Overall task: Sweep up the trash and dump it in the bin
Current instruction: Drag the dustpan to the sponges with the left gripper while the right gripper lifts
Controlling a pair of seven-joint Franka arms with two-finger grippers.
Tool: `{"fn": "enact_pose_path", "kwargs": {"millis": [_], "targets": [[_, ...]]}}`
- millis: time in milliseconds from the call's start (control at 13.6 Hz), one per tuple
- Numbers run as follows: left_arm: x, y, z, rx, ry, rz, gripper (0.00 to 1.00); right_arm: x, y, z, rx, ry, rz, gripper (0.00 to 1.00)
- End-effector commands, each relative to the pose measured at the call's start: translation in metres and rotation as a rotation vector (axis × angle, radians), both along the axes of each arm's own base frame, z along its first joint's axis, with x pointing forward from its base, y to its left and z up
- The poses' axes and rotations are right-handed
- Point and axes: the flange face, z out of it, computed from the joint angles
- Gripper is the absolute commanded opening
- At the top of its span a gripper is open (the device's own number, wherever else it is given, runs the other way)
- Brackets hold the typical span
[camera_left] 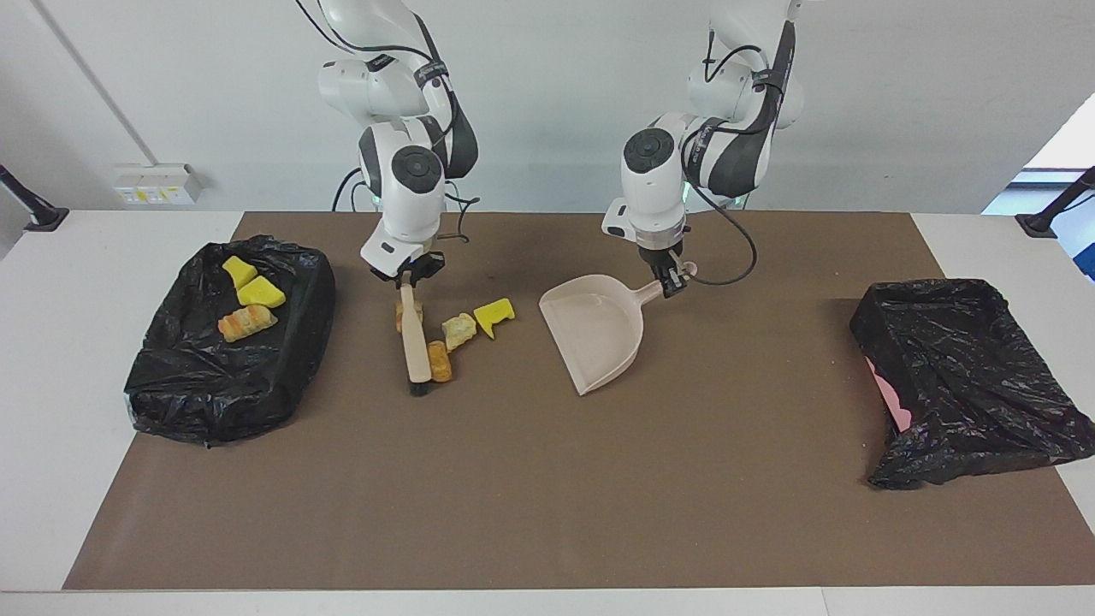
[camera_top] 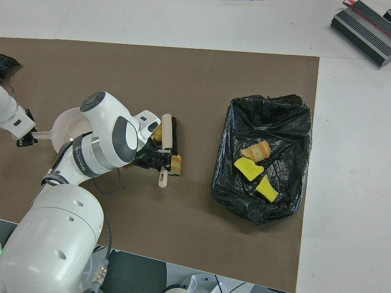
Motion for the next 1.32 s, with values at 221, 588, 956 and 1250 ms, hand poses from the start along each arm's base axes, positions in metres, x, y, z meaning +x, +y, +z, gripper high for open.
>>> {"fn": "enact_pose_path", "kwargs": {"millis": [221, 588, 956, 1250], "targets": [[-0.03, -0.006, -0.017, 0.009, -0.003, -0.08, 0.0, -0.02, 0.057, 0.009, 0.208, 0.069, -0.013, 0.0], [-0.029, -0.006, -0.018, 0.005, -0.006, -0.08, 0.0, -0.02, 0.069, 0.007, 0.332, 0.082, -0.092, 0.0], [-0.026, -0.006, -0.017, -0.006, -0.018, -0.077, 0.0, -0.031, 0.128, 0.02, 0.56, 0.07, -0.193, 0.0], [-0.025, -0.006, -0.017, -0.01, -0.022, -0.077, 0.0, -0.025, 0.14, 0.044, 0.631, 0.08, -0.24, 0.0]]}}
